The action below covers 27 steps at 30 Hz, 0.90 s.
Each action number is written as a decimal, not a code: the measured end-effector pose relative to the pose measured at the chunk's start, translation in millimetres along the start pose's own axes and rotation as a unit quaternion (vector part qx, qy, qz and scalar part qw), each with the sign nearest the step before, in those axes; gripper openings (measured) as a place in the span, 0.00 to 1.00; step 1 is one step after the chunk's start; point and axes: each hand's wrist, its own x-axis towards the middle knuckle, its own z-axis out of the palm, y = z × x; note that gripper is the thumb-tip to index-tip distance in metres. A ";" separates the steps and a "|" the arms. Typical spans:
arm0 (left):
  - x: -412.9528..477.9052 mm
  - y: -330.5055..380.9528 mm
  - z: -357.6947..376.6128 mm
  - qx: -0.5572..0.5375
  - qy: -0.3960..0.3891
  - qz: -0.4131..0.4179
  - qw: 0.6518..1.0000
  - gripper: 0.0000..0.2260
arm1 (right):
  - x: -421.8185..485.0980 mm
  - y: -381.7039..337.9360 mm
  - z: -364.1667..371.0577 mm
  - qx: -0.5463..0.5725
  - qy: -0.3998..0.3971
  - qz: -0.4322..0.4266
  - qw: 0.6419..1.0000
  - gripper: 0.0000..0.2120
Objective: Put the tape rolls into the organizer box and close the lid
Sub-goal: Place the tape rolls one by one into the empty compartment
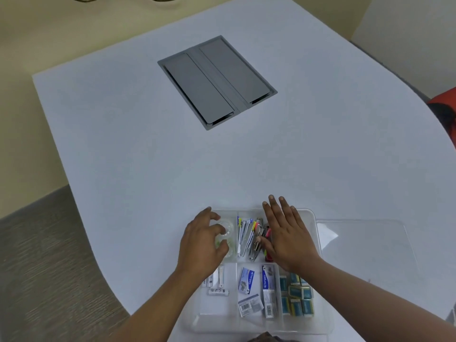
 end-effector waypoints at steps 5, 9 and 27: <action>3.3 -1.6 7.6 0.024 -0.006 0.014 1.000 0.09 | 0.7 -0.9 -0.8 -0.007 -0.005 0.004 1.000 0.37; 1.0 -9.6 1.4 0.000 0.014 0.020 1.000 0.12 | -0.9 -0.8 -2.4 -0.006 -0.004 0.002 1.000 0.37; -36.9 -95.4 20.6 0.057 -0.007 -0.052 0.997 0.29 | 10.7 -67.2 -42.9 0.144 -0.022 -0.047 0.988 0.13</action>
